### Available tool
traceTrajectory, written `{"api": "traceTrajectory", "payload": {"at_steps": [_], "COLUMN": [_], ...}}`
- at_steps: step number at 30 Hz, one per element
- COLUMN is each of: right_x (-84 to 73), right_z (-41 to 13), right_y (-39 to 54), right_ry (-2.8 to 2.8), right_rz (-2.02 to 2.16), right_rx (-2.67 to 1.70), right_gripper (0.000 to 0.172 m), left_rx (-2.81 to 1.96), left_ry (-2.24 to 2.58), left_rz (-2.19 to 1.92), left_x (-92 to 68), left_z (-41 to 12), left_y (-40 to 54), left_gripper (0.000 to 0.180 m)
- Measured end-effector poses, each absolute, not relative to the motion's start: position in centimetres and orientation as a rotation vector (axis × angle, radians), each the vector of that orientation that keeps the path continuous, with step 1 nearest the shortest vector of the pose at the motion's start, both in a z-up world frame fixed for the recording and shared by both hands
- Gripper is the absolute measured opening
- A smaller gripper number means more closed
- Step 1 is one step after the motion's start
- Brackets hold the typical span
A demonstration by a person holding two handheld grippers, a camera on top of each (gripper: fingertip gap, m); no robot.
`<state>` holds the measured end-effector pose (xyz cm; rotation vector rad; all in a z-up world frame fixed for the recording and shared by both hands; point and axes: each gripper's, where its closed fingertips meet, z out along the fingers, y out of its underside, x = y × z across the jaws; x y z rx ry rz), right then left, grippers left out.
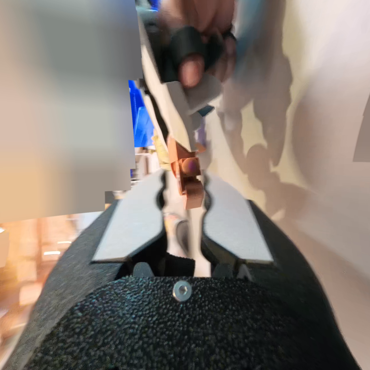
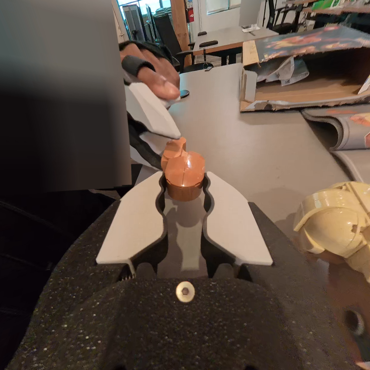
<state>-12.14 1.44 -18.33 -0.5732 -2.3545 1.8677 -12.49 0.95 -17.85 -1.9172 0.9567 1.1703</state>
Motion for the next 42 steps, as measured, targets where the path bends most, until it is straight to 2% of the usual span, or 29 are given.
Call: {"api": "traceTrajectory", "payload": {"at_steps": [3,6,16,21,42], "right_x": [-12.1,-12.2,-11.9,-11.8,-12.0], "right_z": [-18.7,-18.9,-18.6,-18.9,-19.2], "right_y": [1.3,1.1,0.7,0.6,0.5], "right_ry": [-2.39,-2.426,-2.474,-2.506,-2.508], "right_rz": [1.921,2.006,2.234,2.201,2.141], "right_rx": [-0.689,-0.827,-1.088,-1.081,-1.066], "right_gripper": [0.035,0.035,0.035,0.035,0.035], "left_rx": [-1.926,-1.941,-1.893,-1.877,-1.895], "left_ry": [0.813,0.769,0.733,0.766,0.78], "left_rz": [0.979,0.904,0.831,0.858,0.847], "left_x": [-11.9,-12.0,-12.6,-12.6,-12.6], "left_z": [-17.9,-18.6,-18.8,-18.9,-19.0], "left_y": [0.9,0.7,1.1,1.3,1.1], "left_gripper": [0.049,0.052,0.038,0.023,0.021]}}
